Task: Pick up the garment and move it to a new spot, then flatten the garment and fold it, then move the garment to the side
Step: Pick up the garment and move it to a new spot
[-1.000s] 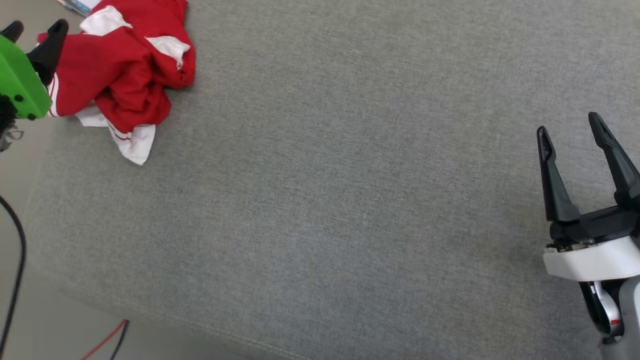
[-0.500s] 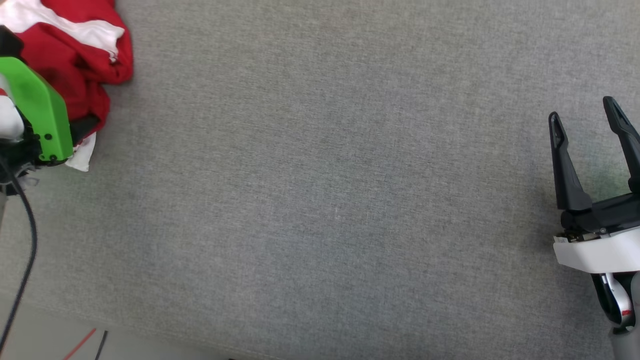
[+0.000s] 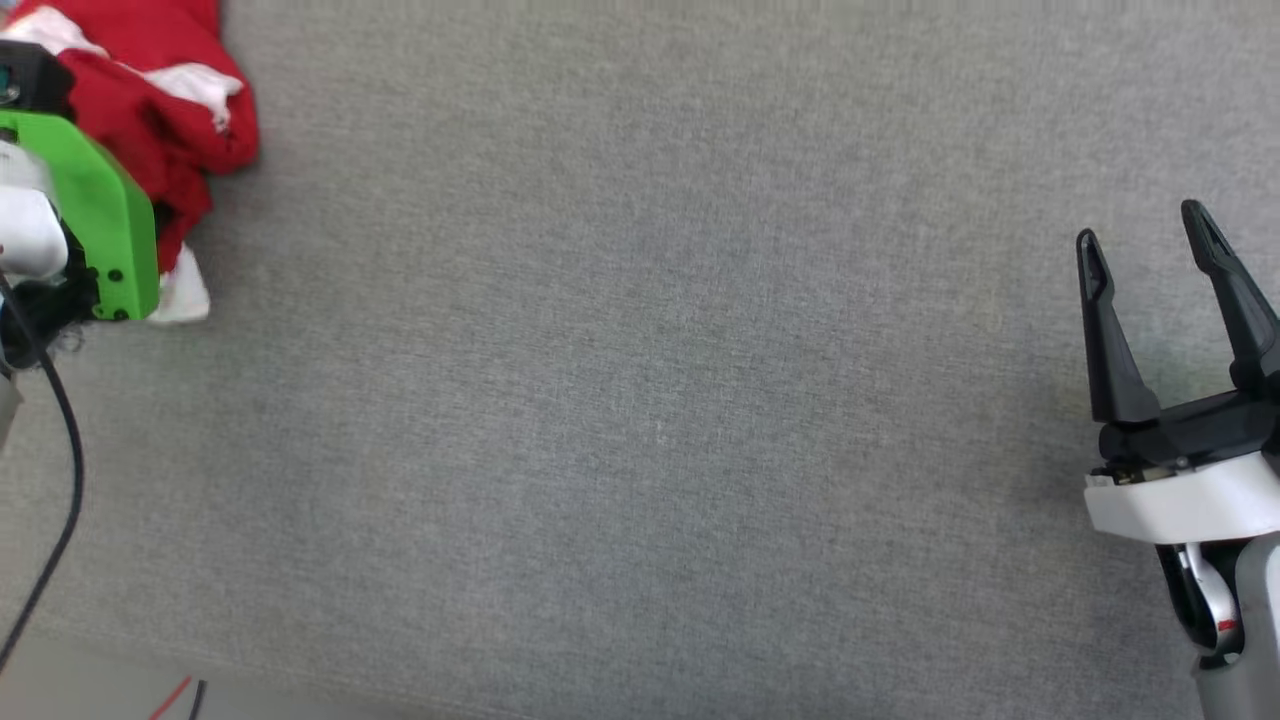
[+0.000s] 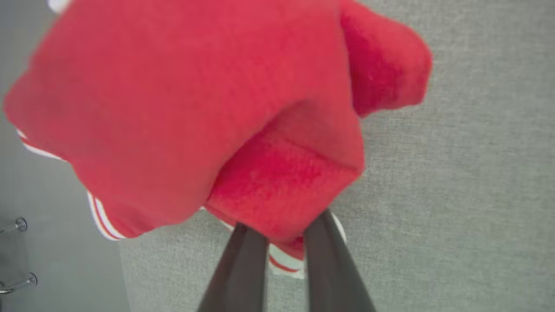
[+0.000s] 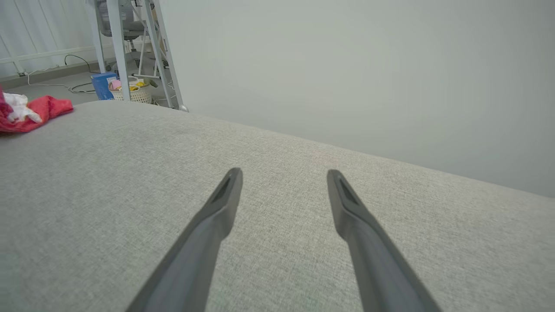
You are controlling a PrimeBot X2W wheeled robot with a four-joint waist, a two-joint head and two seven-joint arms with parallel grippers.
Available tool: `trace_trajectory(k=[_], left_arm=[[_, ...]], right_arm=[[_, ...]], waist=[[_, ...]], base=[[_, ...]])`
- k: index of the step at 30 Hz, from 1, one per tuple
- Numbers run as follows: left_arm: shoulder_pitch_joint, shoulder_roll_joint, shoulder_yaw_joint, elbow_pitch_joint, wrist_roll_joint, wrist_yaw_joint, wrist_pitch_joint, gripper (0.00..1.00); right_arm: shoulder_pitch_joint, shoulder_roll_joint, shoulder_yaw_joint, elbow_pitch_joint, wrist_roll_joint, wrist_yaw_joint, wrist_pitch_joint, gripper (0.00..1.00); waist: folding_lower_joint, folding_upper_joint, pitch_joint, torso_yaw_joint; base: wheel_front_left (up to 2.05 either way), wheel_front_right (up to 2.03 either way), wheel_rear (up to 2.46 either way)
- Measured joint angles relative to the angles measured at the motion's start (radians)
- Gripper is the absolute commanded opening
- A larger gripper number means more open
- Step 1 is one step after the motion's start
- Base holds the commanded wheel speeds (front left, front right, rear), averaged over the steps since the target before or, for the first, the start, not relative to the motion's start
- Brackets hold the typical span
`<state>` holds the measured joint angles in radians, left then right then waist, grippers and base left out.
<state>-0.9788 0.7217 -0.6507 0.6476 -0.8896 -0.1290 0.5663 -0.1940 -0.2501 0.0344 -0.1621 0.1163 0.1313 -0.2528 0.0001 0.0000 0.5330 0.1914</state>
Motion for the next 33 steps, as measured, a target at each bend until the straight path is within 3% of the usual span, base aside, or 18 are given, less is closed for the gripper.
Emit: trace_trajectory(k=[6,15,21,29,33], left_arm=[[-0.064,0.067,-0.082,-0.162,0.01,0.0,-0.023,0.0],[-0.135,0.076,-0.193,-0.409,0.044,0.0,0.012,0.0],[-0.201,-0.029,-0.272,-0.495,0.063,0.0,0.025,0.0],[-0.302,-0.225,-0.439,-0.505,0.114,0.0,-0.022,0.0],[-0.308,-0.275,-0.543,-0.483,0.105,0.0,-0.057,0.0]], right_arm=[[0.015,0.046,0.001,0.02,0.003,0.0,0.0,1.0],[0.028,0.112,0.008,0.029,0.012,0.0,0.0,1.0],[0.028,0.137,0.0,0.03,0.015,0.0,0.0,1.0],[0.025,0.163,-0.02,0.031,0.021,0.0,0.0,1.0],[0.026,0.172,-0.027,0.031,0.021,0.0,0.0,1.0]], waist=[[0.0,0.0,-0.091,0.004],[-0.0001,0.0,-0.199,-0.04],[-0.0001,0.0,-0.221,-0.116],[-0.0001,0.0,-0.206,-0.246],[-0.0001,0.0001,-0.191,-0.296]], base=[[0.0,0.0,0.0],[0.0,0.0,0.0],[0.0,0.0,0.0],[0.0,0.0,0.0],[0.0,0.0,0.0]])
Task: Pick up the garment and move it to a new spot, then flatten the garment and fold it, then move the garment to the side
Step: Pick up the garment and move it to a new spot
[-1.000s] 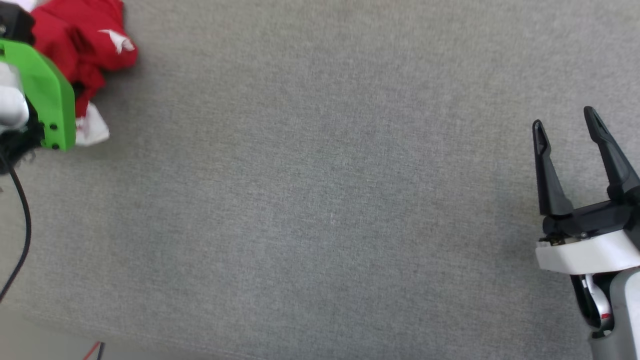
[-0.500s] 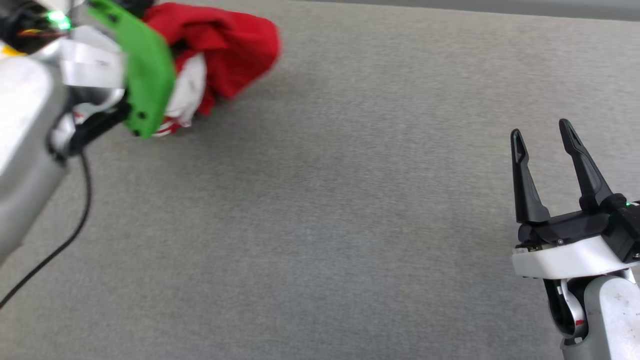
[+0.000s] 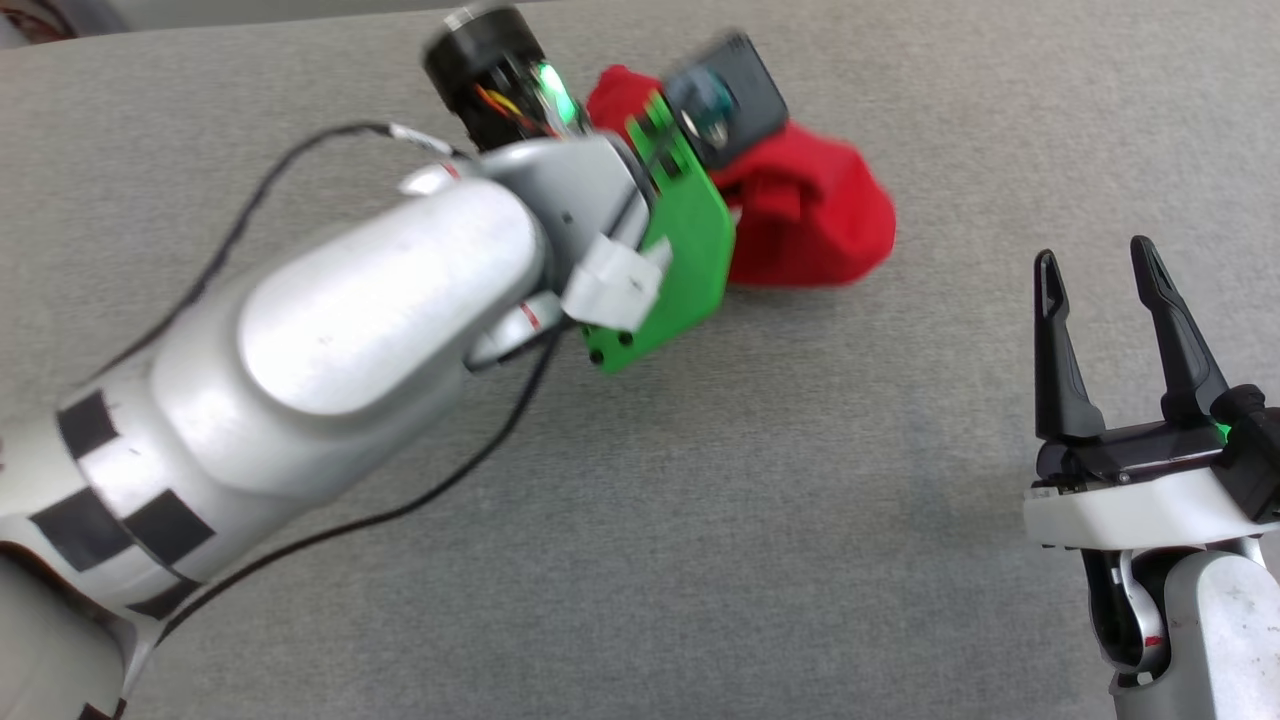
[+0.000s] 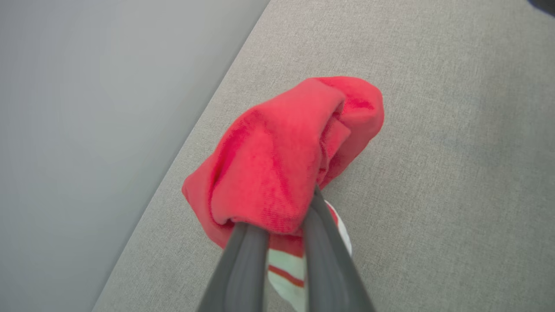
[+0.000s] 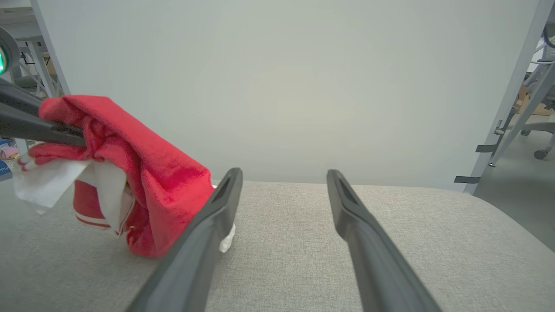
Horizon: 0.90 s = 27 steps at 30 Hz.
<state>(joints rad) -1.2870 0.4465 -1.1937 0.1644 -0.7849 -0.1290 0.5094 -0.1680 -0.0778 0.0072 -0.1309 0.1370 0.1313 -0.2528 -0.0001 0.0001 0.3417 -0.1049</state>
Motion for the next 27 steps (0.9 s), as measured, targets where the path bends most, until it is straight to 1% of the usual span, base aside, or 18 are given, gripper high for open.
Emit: trace_trajectory(k=[3,6,8,13,16,17,18,19,21,23,24,25,27], left_arm=[[0.01,-0.008,-0.058,0.023,-0.017,0.0,-0.009,0.0],[0.06,-0.006,-0.076,0.054,-0.018,0.0,-0.012,0.0],[0.122,-0.002,-0.082,0.077,-0.015,0.0,-0.015,0.0],[0.313,0.007,-0.08,0.096,0.025,0.001,0.031,0.0],[0.346,0.001,-0.067,0.101,0.026,0.001,0.02,0.0],[0.351,-0.002,-0.067,0.109,0.026,0.001,-0.001,0.0],[0.354,-0.006,-0.068,0.118,0.026,0.001,-0.027,0.29],[0.356,-0.007,-0.072,0.128,0.03,0.001,-0.067,1.0],[0.37,-0.01,-0.066,0.161,0.031,0.001,-0.151,1.0],[0.382,-0.012,-0.058,0.173,0.057,0.004,-0.223,1.0],[0.391,-0.015,-0.042,0.177,0.063,0.017,-0.273,1.0],[0.397,-0.016,-0.033,0.175,0.064,0.026,-0.301,1.0],[0.418,-0.017,-0.011,0.16,0.068,0.058,-0.371,1.0]], right_arm=[[0.001,0.003,-0.004,0.001,0.0,0.0,0.0,1.0],[0.002,0.006,-0.008,0.004,0.0,0.0,0.0,1.0],[0.002,0.007,-0.009,0.008,0.0,0.0,0.0,1.0],[0.001,0.006,-0.006,0.016,0.0,0.0,0.0,1.0],[0.003,-0.001,-0.004,0.017,-0.001,0.0,0.0,1.0],[0.003,-0.003,-0.005,0.018,-0.001,0.0,0.0,1.0],[0.005,-0.005,-0.005,0.02,-0.001,0.0,0.0,1.0],[0.007,-0.008,-0.003,0.023,-0.001,0.0,0.0,1.0],[0.019,-0.012,-0.001,0.027,-0.001,0.0,0.0,1.0],[0.032,-0.016,-0.002,0.03,-0.001,0.0,0.0,1.0],[0.044,-0.018,-0.004,0.031,-0.001,0.0,0.0,1.0],[0.052,-0.02,-0.006,0.032,-0.001,0.0,0.0,1.0],[0.073,-0.022,-0.01,0.034,-0.001,0.0,0.0,1.0]], waist=[[0.0,0.0,0.015,-0.021],[0.0,0.0,0.03,-0.025],[0.0,0.0,0.032,-0.019],[0.0,0.0,0.026,-0.002],[0.0,0.0,0.017,0.006],[0.0,0.0,0.013,0.01],[0.0,0.0,0.009,0.013],[0.0,0.0,0.002,0.017],[0.0,0.0,-0.014,0.023],[0.0,0.0,-0.03,0.028],[0.0,0.0,-0.043,0.033],[0.0,0.0,-0.053,0.036],[0.0,0.0,-0.078,0.044]], base=[[0.0,0.0,0.0],[0.0,0.0,0.0],[0.0,0.0,0.0],[0.0,0.0,0.0],[0.0,0.0,0.0],[0.0,0.0,0.0],[0.0,0.0,0.0],[0.0,0.0,0.0],[0.0,0.0,0.0],[0.0,0.0,0.0],[0.0,0.0,0.0],[0.0,0.0,0.0],[0.0,0.0,0.0]])
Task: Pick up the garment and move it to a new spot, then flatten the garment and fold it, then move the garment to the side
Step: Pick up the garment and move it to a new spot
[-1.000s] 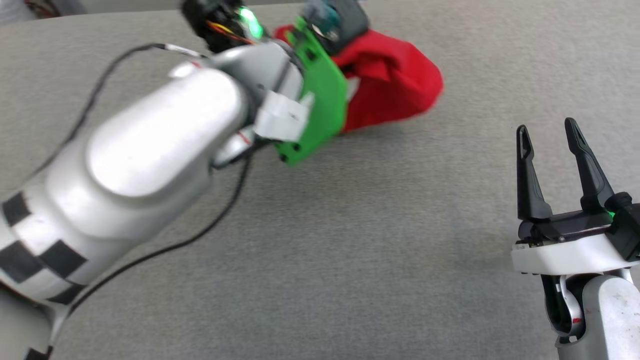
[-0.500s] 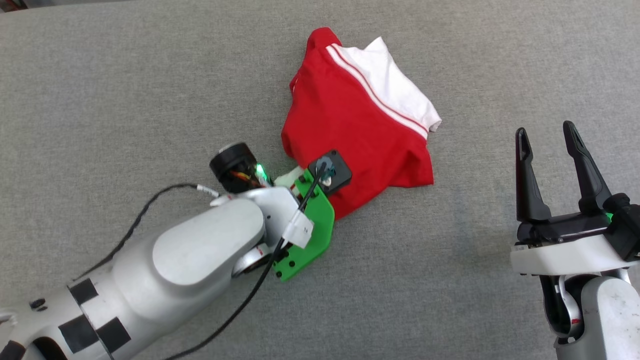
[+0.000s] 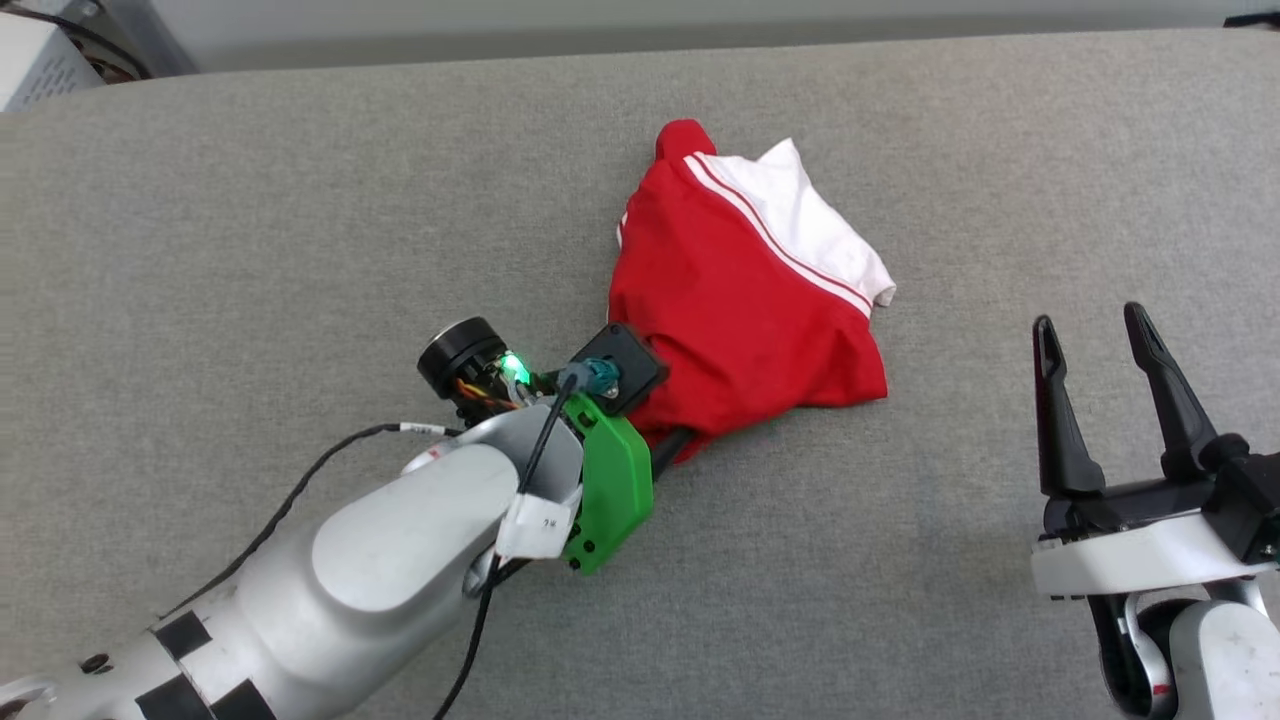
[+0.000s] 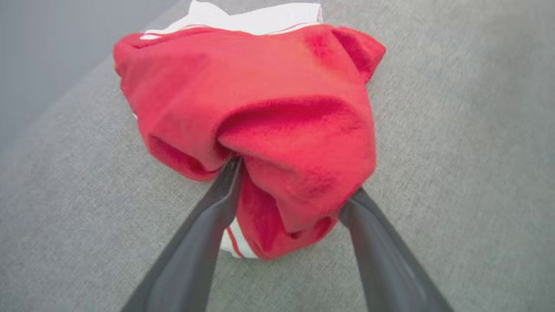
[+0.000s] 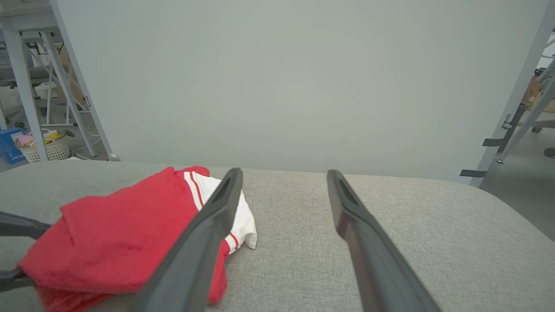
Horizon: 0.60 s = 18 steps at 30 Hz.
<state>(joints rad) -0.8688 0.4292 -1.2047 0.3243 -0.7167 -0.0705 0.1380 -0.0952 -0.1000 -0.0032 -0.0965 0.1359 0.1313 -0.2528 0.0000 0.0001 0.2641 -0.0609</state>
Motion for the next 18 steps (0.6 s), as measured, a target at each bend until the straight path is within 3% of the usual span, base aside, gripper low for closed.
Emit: trace_trajectory(k=[6,7,12,18], left_arm=[[0.098,0.031,0.084,-0.102,-0.006,0.124,-0.158,1.0],[0.148,0.08,0.14,-0.152,-0.015,0.196,-0.225,1.0],[0.238,0.152,0.259,-0.201,-0.023,0.332,-0.362,1.0],[0.384,0.158,0.437,-0.235,0.027,0.467,-0.393,1.0]], right_arm=[[0.046,-0.002,-0.013,0.001,-0.001,0.0,0.0,1.0],[0.061,-0.001,-0.015,0.001,-0.003,0.0,0.0,1.0],[0.073,0.006,-0.028,0.007,0.002,0.0,0.0,1.0],[0.074,0.014,-0.032,0.012,0.003,0.0,0.0,1.0]], waist=[[0.0,0.0,-0.073,0.028],[0.0,0.0,-0.107,0.044],[0.0,0.0,-0.146,0.075],[0.0,-0.0001,-0.17,0.099]], base=[[0.0,0.0,0.0],[0.0,0.0,0.0],[0.0,0.0,0.0],[0.0,0.0,0.0]])
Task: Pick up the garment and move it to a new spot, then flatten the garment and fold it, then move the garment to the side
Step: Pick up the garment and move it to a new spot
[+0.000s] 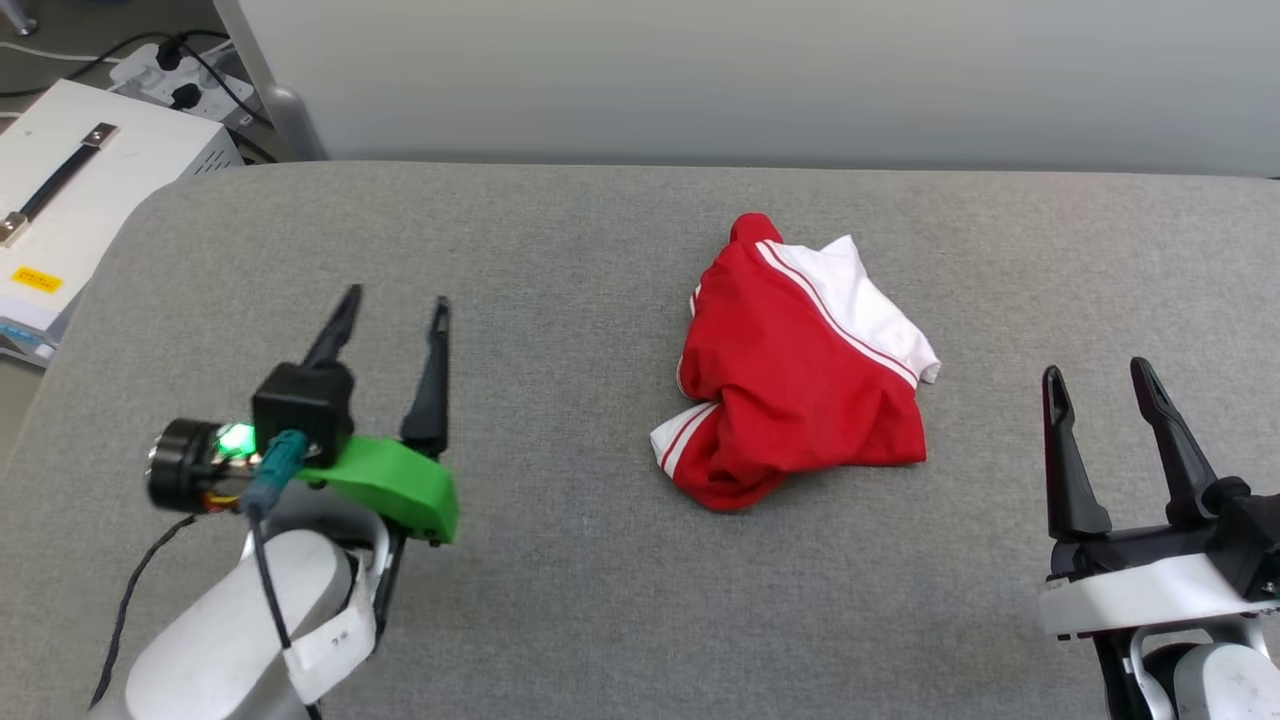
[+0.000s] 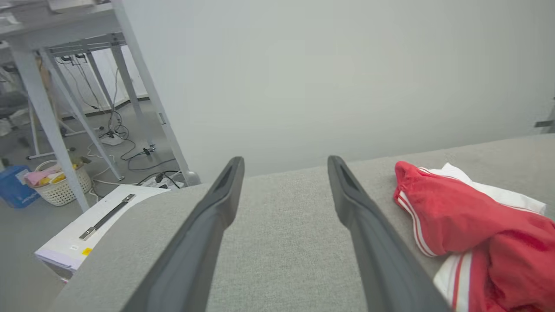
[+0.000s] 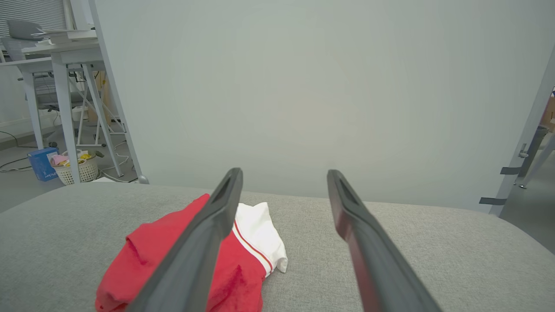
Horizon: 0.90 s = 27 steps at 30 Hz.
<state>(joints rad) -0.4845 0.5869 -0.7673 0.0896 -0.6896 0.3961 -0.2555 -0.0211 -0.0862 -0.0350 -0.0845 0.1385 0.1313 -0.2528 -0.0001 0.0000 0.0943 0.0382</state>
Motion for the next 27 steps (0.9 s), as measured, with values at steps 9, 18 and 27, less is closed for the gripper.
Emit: trace_trajectory(k=[9,18,27], left_arm=[[0.288,-0.148,0.342,-0.084,0.197,0.005,-0.001,1.0],[0.464,-0.327,0.58,-0.086,0.347,-0.21,0.0,1.0],[0.532,-0.458,0.704,-0.039,0.463,-0.353,-0.001,1.0]], right_arm=[[0.02,-0.001,0.003,0.049,0.02,0.0,0.0,1.0],[0.051,0.003,0.032,0.093,0.052,0.0,0.0,1.0],[0.083,0.003,0.046,0.145,0.073,0.0,0.0,1.0]], waist=[[0.0,0.0,-0.017,0.003],[0.0,0.0,-0.046,-0.003],[0.0,0.0,-0.068,-0.003]], base=[[0.0,0.0,0.0],[0.0,0.0,0.0],[0.0,0.0,0.0]])
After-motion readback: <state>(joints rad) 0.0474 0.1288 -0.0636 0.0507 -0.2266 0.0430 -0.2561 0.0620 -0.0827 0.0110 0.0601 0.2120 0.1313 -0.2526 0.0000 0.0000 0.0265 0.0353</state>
